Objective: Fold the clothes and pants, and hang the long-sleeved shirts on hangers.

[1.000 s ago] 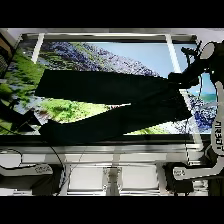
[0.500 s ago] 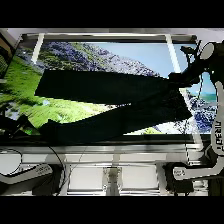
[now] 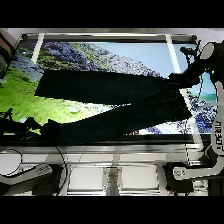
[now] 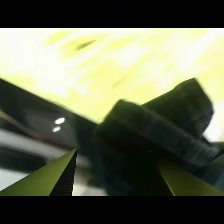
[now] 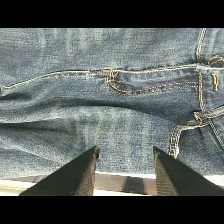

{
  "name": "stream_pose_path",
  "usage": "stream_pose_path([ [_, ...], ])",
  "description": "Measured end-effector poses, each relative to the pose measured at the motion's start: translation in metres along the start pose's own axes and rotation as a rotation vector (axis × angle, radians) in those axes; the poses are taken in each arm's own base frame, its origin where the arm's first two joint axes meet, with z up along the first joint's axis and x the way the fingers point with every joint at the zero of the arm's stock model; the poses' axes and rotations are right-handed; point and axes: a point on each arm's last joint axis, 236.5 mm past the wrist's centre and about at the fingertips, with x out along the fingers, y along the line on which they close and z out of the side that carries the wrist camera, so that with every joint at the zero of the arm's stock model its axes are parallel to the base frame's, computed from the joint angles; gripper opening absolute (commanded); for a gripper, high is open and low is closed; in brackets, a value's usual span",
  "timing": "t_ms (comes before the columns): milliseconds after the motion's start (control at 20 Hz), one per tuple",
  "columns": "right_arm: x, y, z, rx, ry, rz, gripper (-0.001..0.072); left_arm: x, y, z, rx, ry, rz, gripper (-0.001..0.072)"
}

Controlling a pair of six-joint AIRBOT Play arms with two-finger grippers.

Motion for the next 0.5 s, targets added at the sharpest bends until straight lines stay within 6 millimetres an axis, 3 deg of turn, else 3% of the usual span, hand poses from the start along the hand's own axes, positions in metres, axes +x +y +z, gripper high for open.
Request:
stream_pose_path([
  [50, 0.0, 0.0, 0.0, 0.0, 0.0, 0.0, 0.0392, 0.003, -0.004, 0.0, -0.006, -0.007, -0.023, 0.0451],
  [100, 0.0, 0.0, 0.0, 0.0, 0.001, 0.0, 0.0392, 0.005, -0.007, 0.001, -0.008, -0.015, -0.038, 0.0335],
  [200, 0.0, 0.0, -0.001, 0.0, 0.004, 0.0, 0.0392, 0.008, -0.011, 0.003, -0.012, -0.03, -0.061, 0.0034],
  [350, 0.0, 0.0, -0.002, 0.0, 0.007, 0.0, 0.0393, 0.003, -0.017, 0.008, 0.013, -0.072, -0.078, 0.002],
  [500, 0.0, 0.0, -0.002, -0.008, 0.008, 0.001, 0.0394, -0.023, -0.024, 0.026, 0.054, -0.195, -0.07, 0.0019],
])
